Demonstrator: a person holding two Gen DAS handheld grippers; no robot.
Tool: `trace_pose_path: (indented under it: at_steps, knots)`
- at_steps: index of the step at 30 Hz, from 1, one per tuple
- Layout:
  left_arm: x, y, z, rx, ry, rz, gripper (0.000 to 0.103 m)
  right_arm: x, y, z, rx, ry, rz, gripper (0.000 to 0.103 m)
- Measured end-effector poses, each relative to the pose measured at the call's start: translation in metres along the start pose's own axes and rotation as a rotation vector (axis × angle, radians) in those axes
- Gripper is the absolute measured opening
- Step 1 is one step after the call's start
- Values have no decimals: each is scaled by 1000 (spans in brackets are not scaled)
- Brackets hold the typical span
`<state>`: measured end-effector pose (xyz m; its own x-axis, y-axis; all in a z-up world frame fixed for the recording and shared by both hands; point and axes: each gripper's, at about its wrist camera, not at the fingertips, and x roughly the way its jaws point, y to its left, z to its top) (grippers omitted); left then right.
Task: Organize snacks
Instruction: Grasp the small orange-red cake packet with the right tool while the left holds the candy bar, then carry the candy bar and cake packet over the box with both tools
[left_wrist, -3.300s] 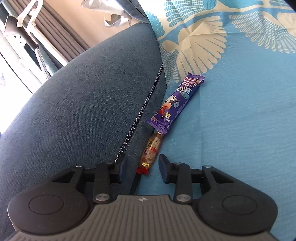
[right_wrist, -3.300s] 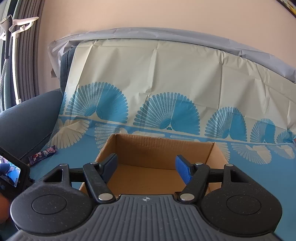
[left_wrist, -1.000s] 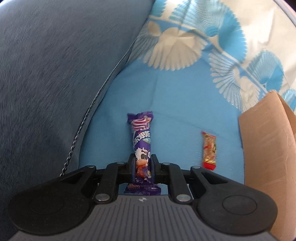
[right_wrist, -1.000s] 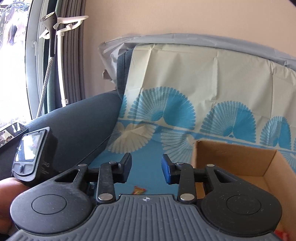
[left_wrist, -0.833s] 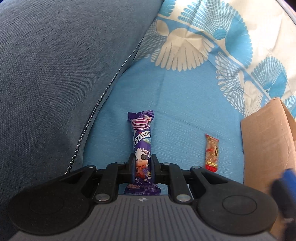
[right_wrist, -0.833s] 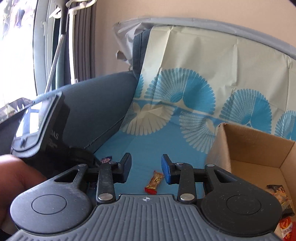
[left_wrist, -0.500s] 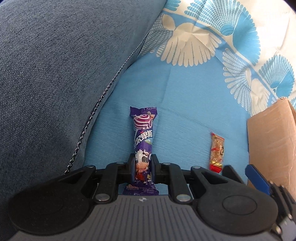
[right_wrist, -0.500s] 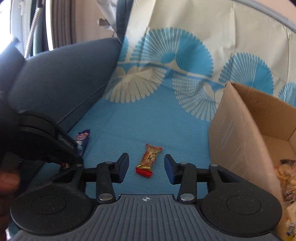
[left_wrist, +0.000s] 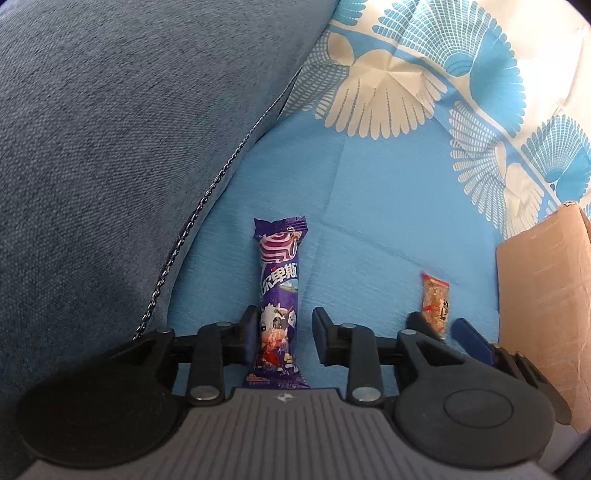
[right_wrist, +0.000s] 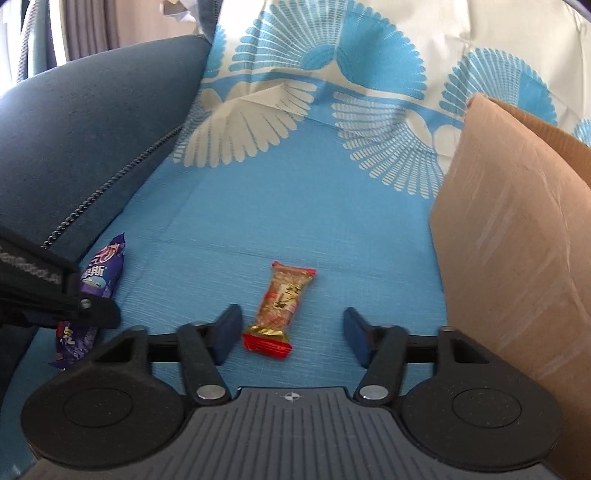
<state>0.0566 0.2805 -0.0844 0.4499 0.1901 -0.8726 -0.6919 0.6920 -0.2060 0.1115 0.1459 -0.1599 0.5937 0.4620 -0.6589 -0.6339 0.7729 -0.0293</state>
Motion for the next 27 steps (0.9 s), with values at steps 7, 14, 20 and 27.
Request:
trace_pose_path:
  at_steps: [7,14,20,27]
  knots:
    - [2,-5,-1,19,-11,19,35,-11,-2,0,-17,-25,12,23]
    - [0,-9,-2,34,-19,11,16,-40,-8,13,-1,-88,19,23]
    - [-22,-14,-5,63,-97,-37,16,-79,-8,22,-27,-160,37,23]
    - [-53,-17,-8,62,-177,-88,16,-151,-26,42,-5,-284,71,23]
